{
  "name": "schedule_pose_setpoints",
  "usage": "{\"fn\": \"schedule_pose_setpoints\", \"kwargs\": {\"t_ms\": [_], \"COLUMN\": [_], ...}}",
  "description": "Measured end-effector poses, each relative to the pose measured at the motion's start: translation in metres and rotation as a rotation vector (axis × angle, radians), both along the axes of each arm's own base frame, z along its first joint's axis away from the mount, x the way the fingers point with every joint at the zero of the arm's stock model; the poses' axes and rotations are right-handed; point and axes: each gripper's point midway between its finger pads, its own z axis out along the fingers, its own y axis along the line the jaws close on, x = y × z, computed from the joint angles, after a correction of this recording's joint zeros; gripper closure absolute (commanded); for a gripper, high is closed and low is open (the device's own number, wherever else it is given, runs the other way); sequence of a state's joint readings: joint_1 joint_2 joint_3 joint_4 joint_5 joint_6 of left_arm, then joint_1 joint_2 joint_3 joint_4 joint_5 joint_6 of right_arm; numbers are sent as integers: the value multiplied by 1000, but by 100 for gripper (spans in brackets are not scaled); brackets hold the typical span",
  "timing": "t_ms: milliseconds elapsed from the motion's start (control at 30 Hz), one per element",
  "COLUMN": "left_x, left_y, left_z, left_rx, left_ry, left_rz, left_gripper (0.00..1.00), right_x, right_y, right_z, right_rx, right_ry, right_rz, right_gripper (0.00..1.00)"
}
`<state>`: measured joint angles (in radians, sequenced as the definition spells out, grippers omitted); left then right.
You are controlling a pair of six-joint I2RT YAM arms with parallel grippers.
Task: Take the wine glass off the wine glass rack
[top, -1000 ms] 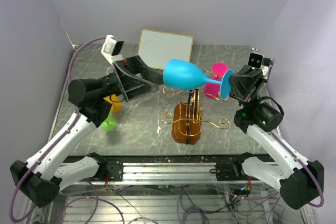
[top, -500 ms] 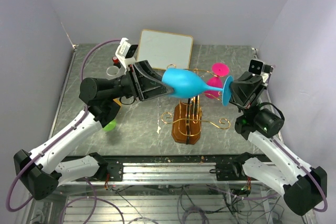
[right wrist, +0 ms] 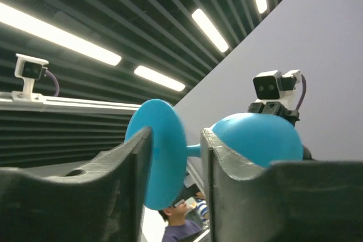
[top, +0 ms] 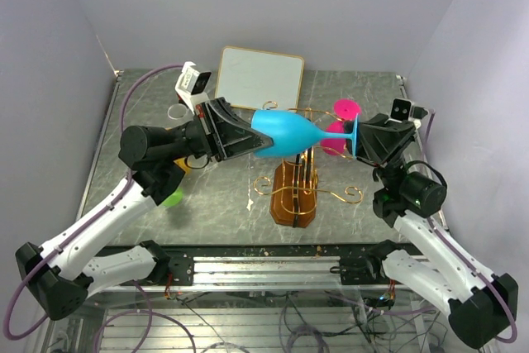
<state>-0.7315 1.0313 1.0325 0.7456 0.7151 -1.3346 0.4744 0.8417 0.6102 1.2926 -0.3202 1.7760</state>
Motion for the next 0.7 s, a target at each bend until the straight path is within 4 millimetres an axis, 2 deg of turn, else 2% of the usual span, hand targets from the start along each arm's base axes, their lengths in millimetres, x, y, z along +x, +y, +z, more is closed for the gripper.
{"fn": "schedule_pose_setpoints", "kwargs": {"t_ms": [100,267,467,633,700], "left_x": [2,4,13,26,34], "left_y": [1,15,40,59,67], "left_z": [-4,-10,-6,-17,-25], "left_rx": [29,88,150,228,276], "left_ry": [5,-4,-23,-4,22], "left_rz": [38,185,397,554,625], "left_gripper": [93,93,93,93,93], "right_x": [1,15,42,67,75], "right_y": [1,5,2,-15,-29], "right_z": [-3,-13,-17,-31,-37], "right_rx": [-38,-137,-261,-343,-365], "right_ry": [19,97,279,514,619], "right_rz": [-41,-141,-285,-420,-497], "right_gripper": [34,20,1,0,0]}}
